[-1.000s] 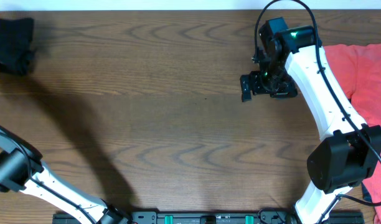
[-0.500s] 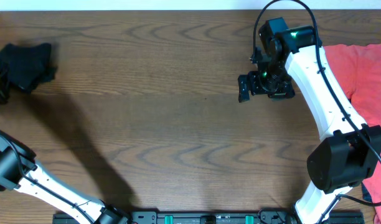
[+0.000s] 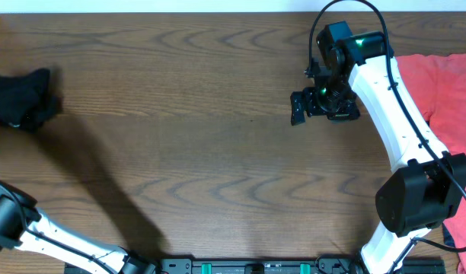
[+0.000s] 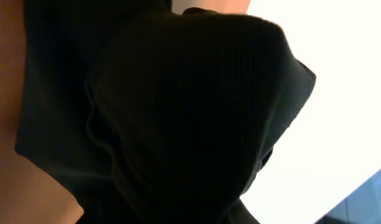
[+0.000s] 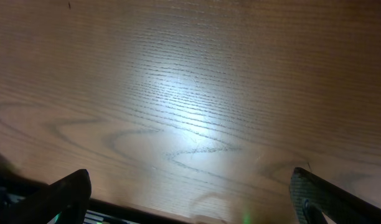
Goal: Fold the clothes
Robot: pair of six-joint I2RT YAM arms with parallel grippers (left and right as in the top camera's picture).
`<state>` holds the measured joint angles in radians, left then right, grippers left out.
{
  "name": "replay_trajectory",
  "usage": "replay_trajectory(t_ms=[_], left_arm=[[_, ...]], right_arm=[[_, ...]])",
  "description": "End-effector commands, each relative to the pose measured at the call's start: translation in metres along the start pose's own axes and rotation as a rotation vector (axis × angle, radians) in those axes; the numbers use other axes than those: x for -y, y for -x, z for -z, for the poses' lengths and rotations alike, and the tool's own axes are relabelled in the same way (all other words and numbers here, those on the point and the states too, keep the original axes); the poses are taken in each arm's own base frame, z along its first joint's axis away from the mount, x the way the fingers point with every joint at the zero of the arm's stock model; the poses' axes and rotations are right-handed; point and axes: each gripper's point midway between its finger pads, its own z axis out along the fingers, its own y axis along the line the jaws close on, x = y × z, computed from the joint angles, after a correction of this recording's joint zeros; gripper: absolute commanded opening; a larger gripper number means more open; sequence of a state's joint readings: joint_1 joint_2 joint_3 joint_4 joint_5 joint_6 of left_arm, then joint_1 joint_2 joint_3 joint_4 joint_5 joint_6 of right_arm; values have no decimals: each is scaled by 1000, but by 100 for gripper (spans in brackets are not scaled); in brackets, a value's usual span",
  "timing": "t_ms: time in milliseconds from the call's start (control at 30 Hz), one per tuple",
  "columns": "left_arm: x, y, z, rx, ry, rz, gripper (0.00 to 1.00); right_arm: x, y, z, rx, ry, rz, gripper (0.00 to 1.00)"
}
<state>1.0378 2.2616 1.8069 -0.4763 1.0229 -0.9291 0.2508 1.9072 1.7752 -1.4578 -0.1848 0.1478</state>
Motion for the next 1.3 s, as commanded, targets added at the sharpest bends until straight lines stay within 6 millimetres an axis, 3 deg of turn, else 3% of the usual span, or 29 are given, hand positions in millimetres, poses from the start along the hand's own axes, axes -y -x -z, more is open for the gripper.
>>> replay_trajectory(t_ms=[0,200,300,500,633,733,900,1000,1267], left_arm=[[17,5,38,116,31,-77,6],[2,6,51,132,87,-56,6],[13,7,46,134,57,-119,6],[106,-26,7,68,-210,-337,6],[180,-70,-11,57,-433,-547,6],[202,-93,-23,56,-495,-571,6],[182,-88,-44,71,-404,-507,6],[157,-65,-44,126,-305,-480,6],[103,1,-17,195,-198,-413,6]], right_arm=[[-7,2,7,24,11,32,99],[-7,2,7,24,11,33,99],[-8,3,7,28,11,33,99],[-9,8,7,50,14,39,99],[-9,9,7,56,15,39,99],[-9,9,7,52,15,40,99],[-9,9,7,53,15,40,99],[-9,8,7,52,15,47,99],[-12,8,7,51,33,48,99]])
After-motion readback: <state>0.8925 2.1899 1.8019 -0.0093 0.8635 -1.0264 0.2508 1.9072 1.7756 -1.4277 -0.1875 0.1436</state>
